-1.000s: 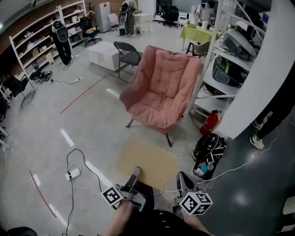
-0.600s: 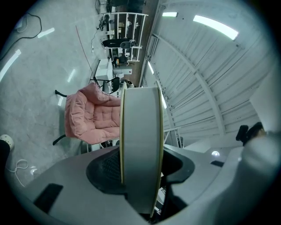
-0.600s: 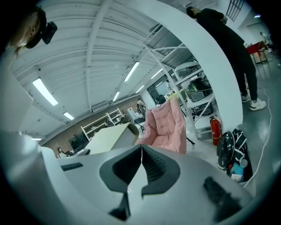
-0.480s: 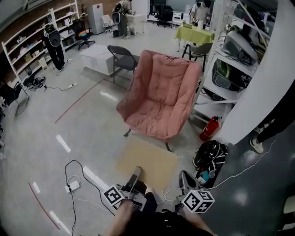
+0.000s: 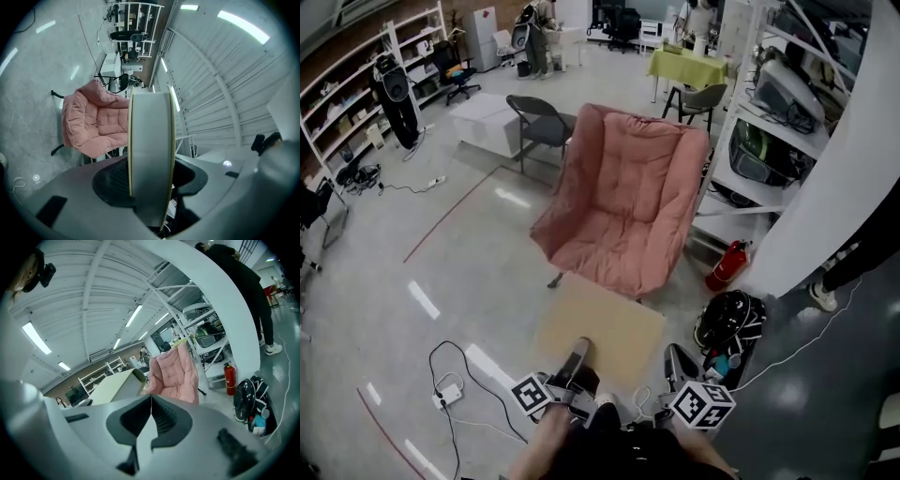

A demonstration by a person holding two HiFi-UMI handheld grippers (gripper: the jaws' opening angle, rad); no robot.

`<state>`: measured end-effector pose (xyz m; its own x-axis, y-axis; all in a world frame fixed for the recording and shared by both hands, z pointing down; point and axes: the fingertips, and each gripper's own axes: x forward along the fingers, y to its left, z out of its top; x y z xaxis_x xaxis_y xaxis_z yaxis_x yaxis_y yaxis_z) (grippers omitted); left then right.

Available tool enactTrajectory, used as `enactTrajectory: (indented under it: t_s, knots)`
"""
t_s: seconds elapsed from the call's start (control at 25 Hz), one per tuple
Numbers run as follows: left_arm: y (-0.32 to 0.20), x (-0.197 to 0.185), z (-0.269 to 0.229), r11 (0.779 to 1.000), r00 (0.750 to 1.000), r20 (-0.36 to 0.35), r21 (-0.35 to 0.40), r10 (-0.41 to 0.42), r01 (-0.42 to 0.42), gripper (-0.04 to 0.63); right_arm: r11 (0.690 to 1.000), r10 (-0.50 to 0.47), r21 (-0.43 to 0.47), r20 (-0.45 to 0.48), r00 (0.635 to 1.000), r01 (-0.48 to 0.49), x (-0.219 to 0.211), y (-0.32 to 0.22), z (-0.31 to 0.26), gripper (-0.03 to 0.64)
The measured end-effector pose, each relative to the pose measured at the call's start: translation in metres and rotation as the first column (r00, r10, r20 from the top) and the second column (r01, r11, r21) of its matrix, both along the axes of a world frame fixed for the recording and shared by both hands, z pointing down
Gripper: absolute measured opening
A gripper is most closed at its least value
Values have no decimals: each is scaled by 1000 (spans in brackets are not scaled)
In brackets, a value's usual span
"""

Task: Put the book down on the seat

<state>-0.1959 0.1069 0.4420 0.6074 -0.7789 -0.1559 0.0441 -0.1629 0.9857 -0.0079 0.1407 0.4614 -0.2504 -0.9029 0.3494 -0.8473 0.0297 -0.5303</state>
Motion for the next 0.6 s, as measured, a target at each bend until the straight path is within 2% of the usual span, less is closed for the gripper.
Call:
enactTrajectory:
  t_s: [0.24,0.6]
  knots:
    - [-10,7,2,999,999,-3,0,40,-40,224,999,52,-13,14,999,-51,10,-3,4,12]
    - [-15,11,12,998,999,1,-32,48,-48,224,997,78,-27,34,996,-78,19,-10,9,13]
